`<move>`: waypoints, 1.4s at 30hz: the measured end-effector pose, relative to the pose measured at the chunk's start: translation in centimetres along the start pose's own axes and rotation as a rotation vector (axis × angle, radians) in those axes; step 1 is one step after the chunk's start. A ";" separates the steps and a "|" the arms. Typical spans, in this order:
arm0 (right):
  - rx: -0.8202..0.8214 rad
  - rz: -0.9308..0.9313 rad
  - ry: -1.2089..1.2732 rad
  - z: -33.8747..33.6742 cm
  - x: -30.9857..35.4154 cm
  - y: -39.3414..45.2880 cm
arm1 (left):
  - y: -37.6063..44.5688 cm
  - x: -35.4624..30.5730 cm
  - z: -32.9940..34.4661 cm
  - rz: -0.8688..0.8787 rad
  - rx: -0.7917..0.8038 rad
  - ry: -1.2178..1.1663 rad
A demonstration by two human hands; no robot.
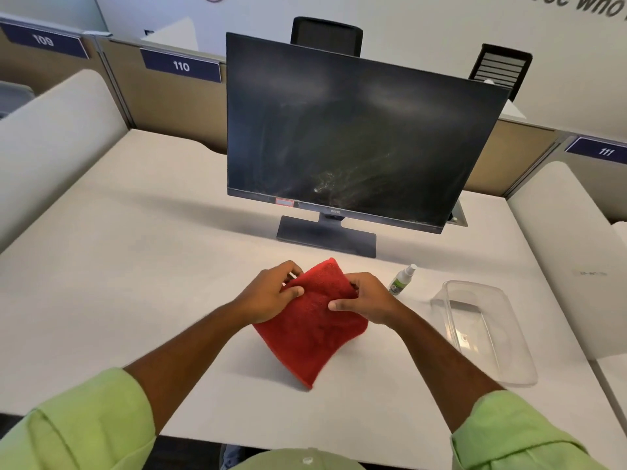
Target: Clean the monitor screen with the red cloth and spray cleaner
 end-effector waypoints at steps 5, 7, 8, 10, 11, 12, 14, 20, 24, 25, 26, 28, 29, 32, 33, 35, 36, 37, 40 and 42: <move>-0.039 0.041 0.233 0.2 0.2 -1.4 | -0.2 2.6 -1.5 -0.214 0.142 -0.224; -0.068 0.050 0.339 0.2 0.5 -1.9 | -0.7 2.9 -1.8 -0.255 0.217 -0.476; -0.094 0.057 0.394 0.1 0.7 -2.2 | -0.8 3.1 -1.8 -0.263 0.234 -0.626; -0.166 0.069 0.536 -0.1 0.9 -2.7 | -0.9 3.7 -1.0 -0.306 0.279 -0.933; -0.199 0.073 0.625 0.0 1.0 -2.9 | -1.0 3.9 -0.2 -0.340 0.309 -1.058; -0.224 0.079 0.712 0.1 1.0 -3.1 | -1.2 4.0 0.8 -0.361 0.351 -1.144; -0.258 0.083 0.855 0.3 1.1 -3.4 | -1.8 3.3 3.0 -0.347 0.464 -1.179; -0.287 0.080 0.994 -0.5 1.0 -4.3 | -2.1 0.7 5.4 -0.282 0.429 -1.241; -0.327 0.100 0.863 -1.4 0.8 -4.8 | -1.3 1.0 3.2 -0.261 0.293 -1.260; -0.364 0.114 0.780 -1.5 0.6 -4.9 | -1.2 1.1 2.6 -0.261 0.284 -1.215; -0.403 0.131 0.703 -1.5 0.4 -5.1 | -1.1 1.1 2.0 -0.250 0.290 -1.145; -0.476 0.161 0.619 -1.2 0.4 -5.4 | -0.9 0.6 0.8 -0.191 0.310 -0.907; -0.506 0.170 0.596 -0.9 0.6 -5.6 | -0.9 0.2 0.3 -0.142 0.310 -0.777; -0.496 0.108 0.477 -0.2 1.5 -5.6 | -0.8 -0.9 -1.0 0.001 0.248 -0.514; -0.447 0.057 0.434 0.1 1.8 -5.5 | -0.8 -1.1 -1.3 0.029 0.197 -0.429; -0.366 -0.023 0.290 0.5 2.5 -5.2 | -0.9 -1.0 -2.1 0.038 0.072 -0.288; -0.364 -0.043 0.191 0.6 2.9 -5.1 | -0.9 -0.8 -2.5 0.038 -0.001 -0.232; -0.389 -0.055 0.099 0.7 3.2 -5.0 | -1.0 -0.6 -3.0 0.053 -0.075 -0.185; -0.541 -0.067 -0.056 0.9 4.4 -4.6 | -1.6 -0.4 -4.4 0.148 -0.223 -0.090; -0.639 -0.084 -0.091 1.1 5.0 -4.1 | -2.0 -0.1 -5.2 0.199 -0.305 0.010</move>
Point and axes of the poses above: each hand's wrist, its own y-axis towards the middle knuckle, its own z-axis out of the palm, x = y × z, the point moved 4 cm from there along y, towards the middle knuckle, and after that the axes turned 8 degrees about -z, right-handed, at the moved point
